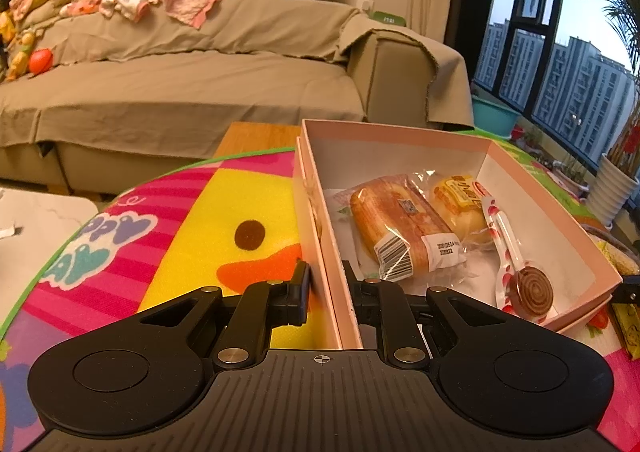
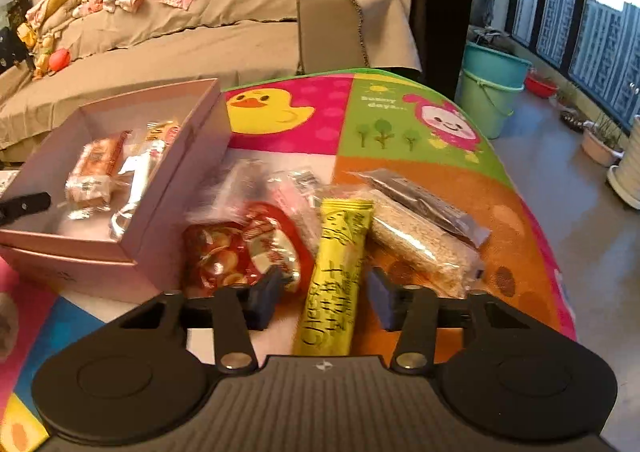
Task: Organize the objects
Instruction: 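Grasp the yellow stick snack with the right gripper, then carry the yellow stick snack into the pink box and release it, then move the right gripper back over the remaining snacks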
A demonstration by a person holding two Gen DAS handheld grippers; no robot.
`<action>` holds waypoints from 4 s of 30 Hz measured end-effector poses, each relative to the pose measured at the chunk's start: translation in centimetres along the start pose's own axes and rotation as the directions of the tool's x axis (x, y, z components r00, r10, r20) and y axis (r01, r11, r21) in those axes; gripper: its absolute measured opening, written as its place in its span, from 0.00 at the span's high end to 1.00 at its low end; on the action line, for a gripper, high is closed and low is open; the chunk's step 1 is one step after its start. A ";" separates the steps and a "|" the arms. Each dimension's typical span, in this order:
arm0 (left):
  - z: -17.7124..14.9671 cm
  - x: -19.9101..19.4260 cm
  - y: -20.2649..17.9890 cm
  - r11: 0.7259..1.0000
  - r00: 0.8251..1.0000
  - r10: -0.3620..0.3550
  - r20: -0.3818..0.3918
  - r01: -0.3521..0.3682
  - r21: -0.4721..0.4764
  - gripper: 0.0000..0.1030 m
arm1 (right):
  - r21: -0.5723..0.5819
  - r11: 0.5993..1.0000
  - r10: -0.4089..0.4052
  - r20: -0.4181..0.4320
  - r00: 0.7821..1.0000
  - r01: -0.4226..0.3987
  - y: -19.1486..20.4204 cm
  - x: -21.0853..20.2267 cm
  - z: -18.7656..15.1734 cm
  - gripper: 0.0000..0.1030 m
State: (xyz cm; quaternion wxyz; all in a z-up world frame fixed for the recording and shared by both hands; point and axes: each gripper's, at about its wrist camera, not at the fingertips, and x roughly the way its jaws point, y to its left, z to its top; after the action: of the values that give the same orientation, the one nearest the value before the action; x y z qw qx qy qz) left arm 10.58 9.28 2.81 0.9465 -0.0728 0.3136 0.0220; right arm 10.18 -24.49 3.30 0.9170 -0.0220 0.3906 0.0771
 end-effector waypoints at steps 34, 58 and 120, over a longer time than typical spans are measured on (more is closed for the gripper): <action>-0.2 0.2 0.5 0.998 0.999 -0.032 0.025 0.033 -0.049 0.81 | -0.321 0.931 0.253 0.221 0.942 -0.175 13.2 -15.9 8.7 0.93; -0.3 0.3 0.7 0.997 0.999 -0.041 0.029 0.043 -0.058 0.80 | -0.251 0.868 0.418 -0.097 0.903 -0.428 15.9 -4.8 4.5 0.45; -0.2 0.4 0.1 0.999 0.999 -0.018 0.034 0.020 -0.050 0.82 | 0.047 0.987 0.159 -0.120 0.980 -0.154 2.0 10.8 9.6 0.72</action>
State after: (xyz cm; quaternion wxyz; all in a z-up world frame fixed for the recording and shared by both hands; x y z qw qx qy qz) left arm 10.79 9.39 2.42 0.9496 -0.0992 0.2965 0.0220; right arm 24.07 -20.25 2.25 0.8826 0.0210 0.4483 0.1402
